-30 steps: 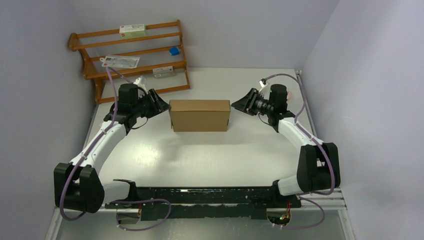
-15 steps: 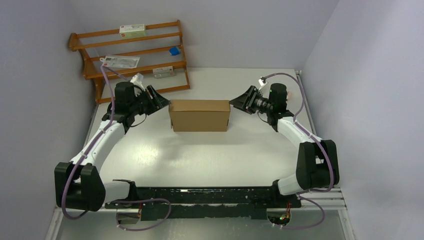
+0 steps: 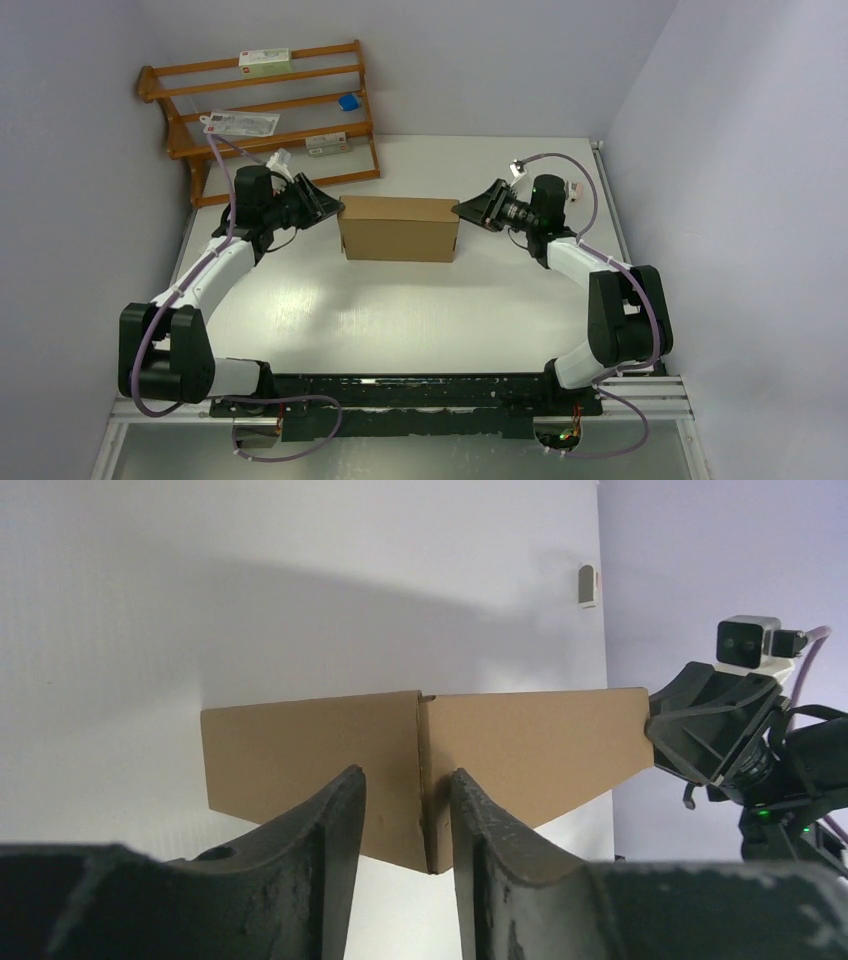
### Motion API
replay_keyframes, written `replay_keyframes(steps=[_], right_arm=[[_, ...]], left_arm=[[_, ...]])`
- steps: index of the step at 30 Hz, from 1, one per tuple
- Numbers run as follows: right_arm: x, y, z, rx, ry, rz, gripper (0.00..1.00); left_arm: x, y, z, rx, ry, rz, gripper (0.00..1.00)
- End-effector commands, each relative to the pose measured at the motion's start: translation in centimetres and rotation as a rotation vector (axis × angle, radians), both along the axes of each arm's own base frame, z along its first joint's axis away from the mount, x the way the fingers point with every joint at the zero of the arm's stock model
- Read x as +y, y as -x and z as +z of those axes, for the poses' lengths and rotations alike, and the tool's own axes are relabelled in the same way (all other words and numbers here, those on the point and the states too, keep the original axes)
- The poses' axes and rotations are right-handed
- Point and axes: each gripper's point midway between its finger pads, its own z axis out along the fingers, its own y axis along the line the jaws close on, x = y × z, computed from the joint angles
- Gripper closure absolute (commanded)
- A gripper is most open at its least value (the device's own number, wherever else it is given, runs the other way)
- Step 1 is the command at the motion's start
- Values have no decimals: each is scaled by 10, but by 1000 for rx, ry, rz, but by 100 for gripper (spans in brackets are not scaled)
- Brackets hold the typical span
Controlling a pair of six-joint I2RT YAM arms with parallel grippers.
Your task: Fold the paper box
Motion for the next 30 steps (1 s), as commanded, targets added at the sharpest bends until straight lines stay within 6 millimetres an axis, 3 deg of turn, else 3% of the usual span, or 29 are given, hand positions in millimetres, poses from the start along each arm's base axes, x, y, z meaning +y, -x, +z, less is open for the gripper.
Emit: replay_keyframes(steps=[1, 6, 12, 15, 23, 26, 30], right_arm=[[2, 25, -60, 148, 13, 34, 75], [-6, 44, -97, 213, 65, 35, 90], [-28, 60, -148, 275, 222, 1, 100], [-31, 62, -147, 253, 245, 6, 100], [-10, 58, -89, 176, 65, 74, 100], [-15, 55, -101, 270, 77, 19, 100], [-36, 54, -141, 411, 215, -113, 100]], left_arm=[[7, 15, -49, 152, -25, 5, 61], [19, 20, -65, 202, -32, 36, 67], [28, 21, -71, 225, -84, 43, 68], [34, 21, -72, 233, -118, 48, 68], [33, 24, -71, 241, -170, -31, 68], [40, 25, -70, 238, -217, -19, 68], [44, 25, -68, 226, -238, -7, 68]])
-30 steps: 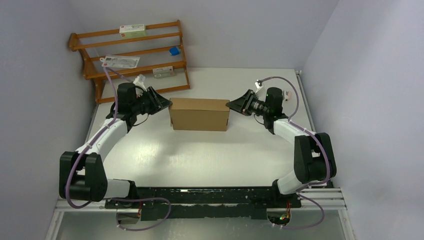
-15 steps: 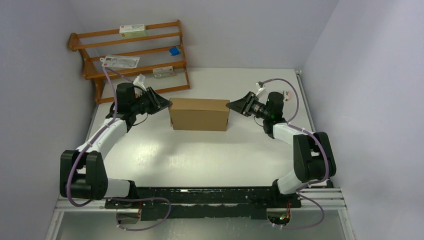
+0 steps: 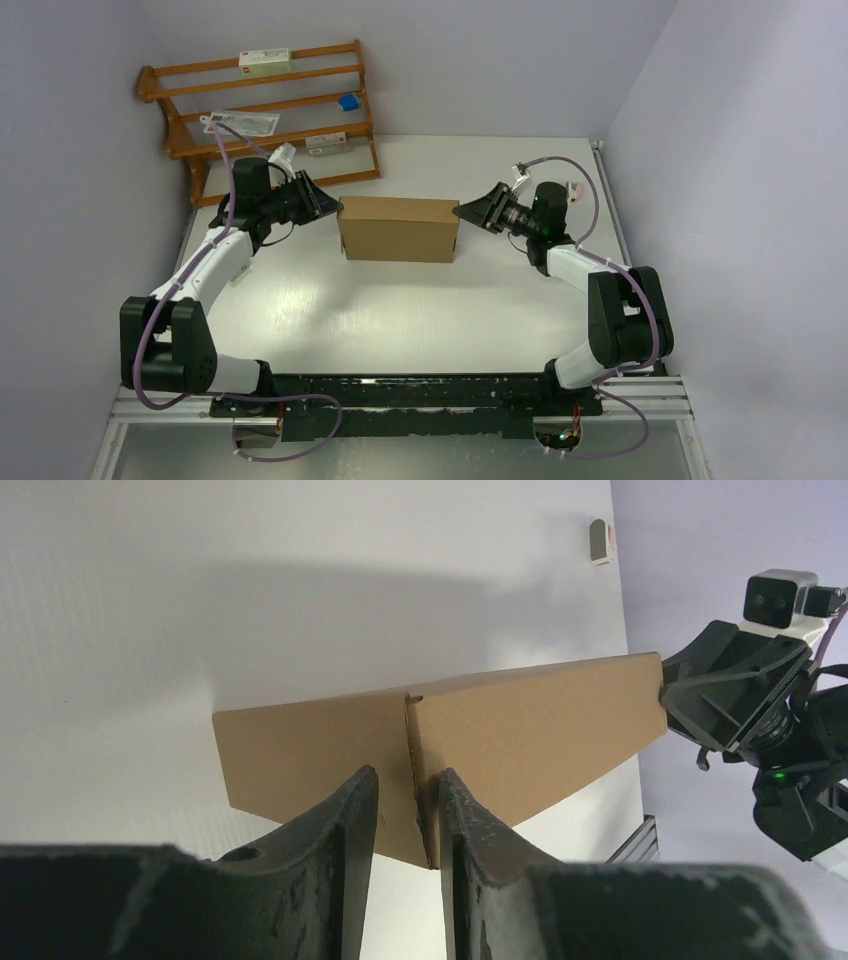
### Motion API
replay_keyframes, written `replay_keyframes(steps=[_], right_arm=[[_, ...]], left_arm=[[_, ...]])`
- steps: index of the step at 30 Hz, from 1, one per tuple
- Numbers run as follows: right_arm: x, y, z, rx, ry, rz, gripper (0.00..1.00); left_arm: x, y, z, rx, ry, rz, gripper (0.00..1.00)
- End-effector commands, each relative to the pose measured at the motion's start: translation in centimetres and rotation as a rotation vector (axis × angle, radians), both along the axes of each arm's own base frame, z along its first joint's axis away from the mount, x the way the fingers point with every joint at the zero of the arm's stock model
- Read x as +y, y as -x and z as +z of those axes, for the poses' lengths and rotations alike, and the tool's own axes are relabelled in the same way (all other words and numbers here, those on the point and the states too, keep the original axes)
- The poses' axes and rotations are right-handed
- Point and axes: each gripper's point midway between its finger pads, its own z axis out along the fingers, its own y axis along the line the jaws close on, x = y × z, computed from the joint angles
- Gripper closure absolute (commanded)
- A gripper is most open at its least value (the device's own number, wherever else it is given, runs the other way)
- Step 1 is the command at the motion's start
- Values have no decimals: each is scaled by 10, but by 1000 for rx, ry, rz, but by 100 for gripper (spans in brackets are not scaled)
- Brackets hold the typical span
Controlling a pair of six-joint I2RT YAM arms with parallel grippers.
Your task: Fold the paper box
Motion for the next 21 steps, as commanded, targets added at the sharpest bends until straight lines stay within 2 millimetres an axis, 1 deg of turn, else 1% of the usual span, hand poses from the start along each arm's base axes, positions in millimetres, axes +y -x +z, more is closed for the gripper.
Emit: replay_keyframes(steps=[1, 3, 4, 8, 10, 12, 15, 18, 21], right_arm=[[-37, 52, -143, 541, 259, -141, 100], [-49, 57, -163, 584, 359, -184, 100], [-52, 60, -170, 600, 388, -188, 100], [-53, 77, -193, 666, 431, -160, 100], [-48, 85, -199, 690, 412, -135, 100], [-38, 84, -192, 654, 365, -109, 100], [-26, 77, -165, 540, 302, -76, 100], [-27, 64, -138, 400, 358, -66, 100], [-27, 54, -115, 305, 377, -56, 100]], left_arm=[[40, 27, -67, 213, -195, 92, 68], [38, 26, -67, 211, -186, 83, 68], [36, 26, -68, 214, -179, 76, 68], [33, 25, -68, 219, -162, 57, 68], [32, 24, -66, 215, -166, 50, 68], [33, 21, -63, 210, -178, 44, 68], [37, 16, -58, 199, -210, 43, 67], [40, 10, -56, 195, -230, 44, 67], [40, 5, -53, 189, -234, 41, 66]])
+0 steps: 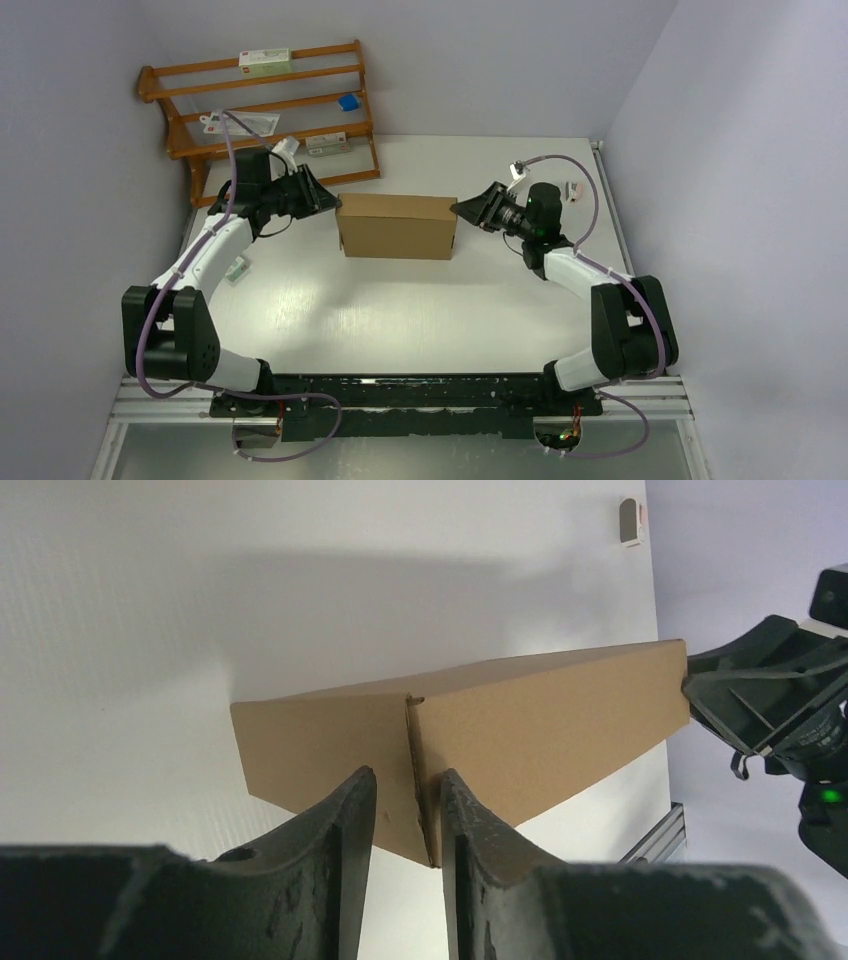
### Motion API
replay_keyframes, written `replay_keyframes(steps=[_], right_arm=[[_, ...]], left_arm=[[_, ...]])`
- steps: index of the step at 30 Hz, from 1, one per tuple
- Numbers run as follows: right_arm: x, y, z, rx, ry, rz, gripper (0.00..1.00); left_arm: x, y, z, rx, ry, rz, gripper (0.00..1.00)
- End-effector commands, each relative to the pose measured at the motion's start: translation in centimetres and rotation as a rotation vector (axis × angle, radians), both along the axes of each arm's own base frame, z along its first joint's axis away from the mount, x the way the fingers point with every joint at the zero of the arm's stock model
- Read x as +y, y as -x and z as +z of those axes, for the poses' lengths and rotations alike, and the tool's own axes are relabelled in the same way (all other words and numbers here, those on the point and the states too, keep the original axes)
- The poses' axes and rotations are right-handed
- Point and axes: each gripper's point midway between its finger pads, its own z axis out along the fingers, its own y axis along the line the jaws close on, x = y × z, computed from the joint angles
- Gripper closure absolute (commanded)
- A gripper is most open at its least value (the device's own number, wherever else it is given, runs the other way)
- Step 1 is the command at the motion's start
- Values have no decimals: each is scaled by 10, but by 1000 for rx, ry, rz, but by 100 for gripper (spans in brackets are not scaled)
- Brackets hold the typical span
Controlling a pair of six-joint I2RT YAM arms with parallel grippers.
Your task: Fold the paper box
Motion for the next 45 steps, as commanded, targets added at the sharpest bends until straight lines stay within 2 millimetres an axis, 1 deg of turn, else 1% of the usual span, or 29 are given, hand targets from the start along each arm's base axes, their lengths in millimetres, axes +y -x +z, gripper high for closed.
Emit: replay_keyframes(steps=[1, 4, 7, 9, 10, 14, 16, 18, 20, 23, 24, 27, 29, 30, 31, 32, 34, 35, 37, 38, 39, 41, 44, 45], right_arm=[[-29, 61, -108, 337, 280, 14, 100], [-22, 52, -82, 253, 251, 15, 99], [-21, 42, -64, 214, 242, -3, 85], [-24, 36, -53, 196, 247, -33, 79], [-24, 32, -44, 180, 242, -48, 75], [-24, 22, -3, 84, 224, -64, 57], [-25, 17, 17, 29, 239, -65, 50], [-23, 15, 33, -24, 262, -47, 42], [-20, 15, 44, -70, 293, -11, 33], [-12, 18, 52, -136, 358, 49, 18], [-7, 19, 55, -160, 384, 70, 14], [15, 27, 59, -260, 490, 171, 5], [29, 28, 60, -296, 550, 212, 1], [36, 29, 60, -302, 571, 230, 0], [42, 28, 60, -311, 589, 248, 0], [48, 29, 60, -324, 605, 271, 0], [57, 27, 63, -370, 655, 310, 0], [61, 26, 63, -388, 683, 327, 0], [69, 25, 64, -419, 728, 371, 0], [74, 24, 68, -440, 740, 391, 0], [78, 24, 64, -444, 752, 417, 0], [86, 23, 61, -461, 768, 464, 0], [98, 23, 56, -490, 797, 534, 0], [100, 22, 51, -493, 814, 554, 0]], left_arm=[[35, 12, -54, 171, -170, 77, 65], [33, 8, -45, 148, -159, 75, 62], [33, 4, -34, 118, -152, 81, 58], [33, 0, -24, 95, -157, 84, 55], [34, -1, -19, 87, -158, 85, 53], [36, -9, 14, 4, -165, 98, 44], [41, -12, 32, -48, -188, 115, 40], [45, -14, 47, -94, -213, 132, 37], [50, -12, 55, -123, -245, 136, 34], [56, -7, 60, -144, -287, 137, 30], [57, -4, 59, -149, -296, 140, 29], [58, 4, 61, -183, -304, 144, 23], [58, 10, 60, -196, -331, 150, 20], [59, 14, 58, -195, -360, 158, 18], [64, 16, 56, -195, -417, 189, 15], [64, 20, 56, -204, -466, 205, 11], [62, 31, 63, -251, -554, 227, 4], [62, 37, 69, -280, -590, 250, 3], [64, 51, 88, -375, -626, 316, 2], [69, 57, 95, -418, -629, 350, 2], [74, 62, 101, -456, -619, 384, 2], [83, 71, 108, -502, -599, 436, 2], [89, 77, 109, -514, -595, 467, 2], [91, 78, 108, -511, -598, 474, 2]])
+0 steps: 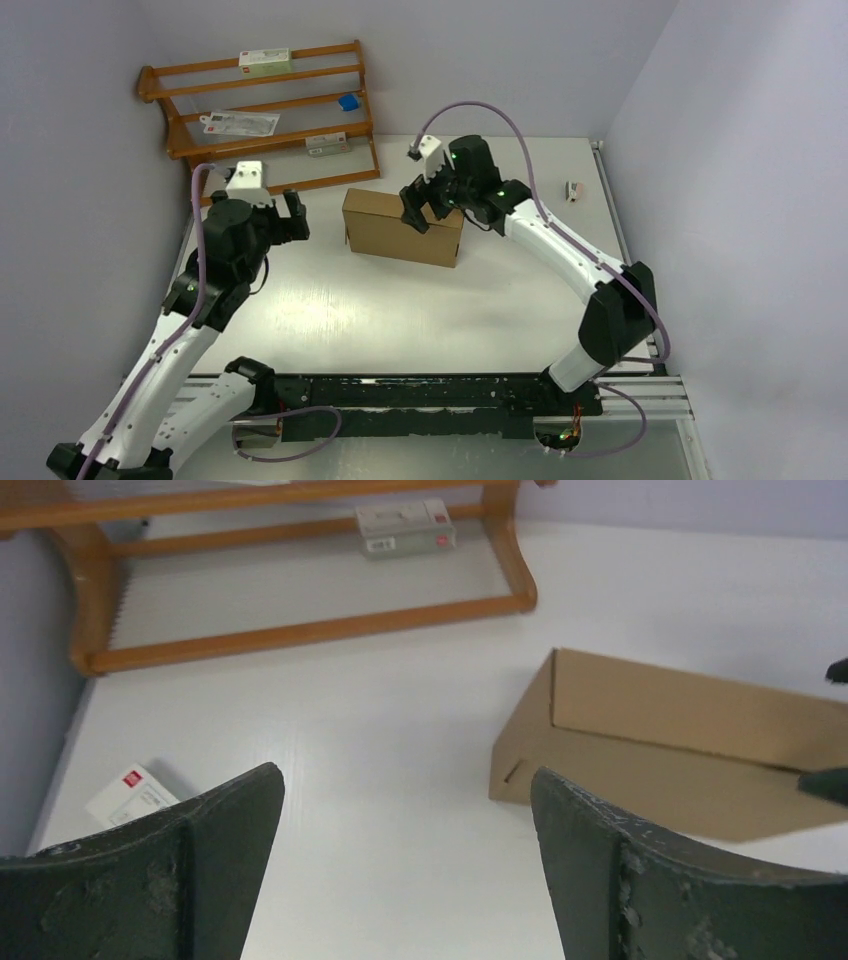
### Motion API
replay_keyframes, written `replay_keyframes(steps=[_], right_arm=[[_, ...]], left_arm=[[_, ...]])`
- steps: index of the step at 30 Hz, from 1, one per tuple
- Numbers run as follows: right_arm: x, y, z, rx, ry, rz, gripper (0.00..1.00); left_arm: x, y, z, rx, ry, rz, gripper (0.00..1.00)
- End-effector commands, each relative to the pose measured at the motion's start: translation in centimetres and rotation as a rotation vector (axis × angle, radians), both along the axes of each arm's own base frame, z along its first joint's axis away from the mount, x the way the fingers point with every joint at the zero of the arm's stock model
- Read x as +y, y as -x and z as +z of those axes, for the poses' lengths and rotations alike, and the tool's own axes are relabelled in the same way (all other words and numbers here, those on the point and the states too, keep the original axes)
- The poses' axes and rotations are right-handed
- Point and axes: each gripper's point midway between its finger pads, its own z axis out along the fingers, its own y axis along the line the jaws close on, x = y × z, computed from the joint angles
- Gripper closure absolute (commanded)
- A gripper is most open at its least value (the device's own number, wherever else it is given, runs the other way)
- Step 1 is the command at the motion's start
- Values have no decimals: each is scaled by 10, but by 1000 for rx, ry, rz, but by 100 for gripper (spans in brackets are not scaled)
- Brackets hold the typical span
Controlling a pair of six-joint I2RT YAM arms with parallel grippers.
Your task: Fold the paper box
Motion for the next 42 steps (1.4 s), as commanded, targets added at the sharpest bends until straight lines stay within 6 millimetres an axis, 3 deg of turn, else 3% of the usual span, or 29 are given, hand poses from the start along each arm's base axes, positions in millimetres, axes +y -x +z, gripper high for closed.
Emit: replay_keyframes(steps=[1, 9, 15, 19, 22, 29, 36, 38, 42], right_arm=[[8, 0, -12, -46, 116, 109, 0], [15, -16, -31, -70, 259, 181, 0], [25, -10, -52, -48, 332, 274, 2], [29, 4, -65, -5, 382, 371, 10], [25, 9, -66, -19, 440, 384, 24], [35, 11, -27, -312, 593, 322, 56], [32, 15, -36, -591, 817, 288, 55], [36, 19, -37, -668, 811, 285, 56], [45, 34, -59, -782, 811, 332, 56]], left_arm=[[22, -5, 9, -62, -29, 124, 2], [26, -3, 10, -59, -34, 145, 2], [28, 1, 16, -82, -28, 149, 2], [22, 2, 18, -90, -26, 112, 2], [23, 4, 20, -98, -25, 117, 2], [27, 9, 25, -113, -16, 140, 2], [41, 18, 33, -144, -2, 210, 2], [49, 21, 35, -151, -3, 251, 2], [60, 26, 38, -166, -1, 302, 2]])
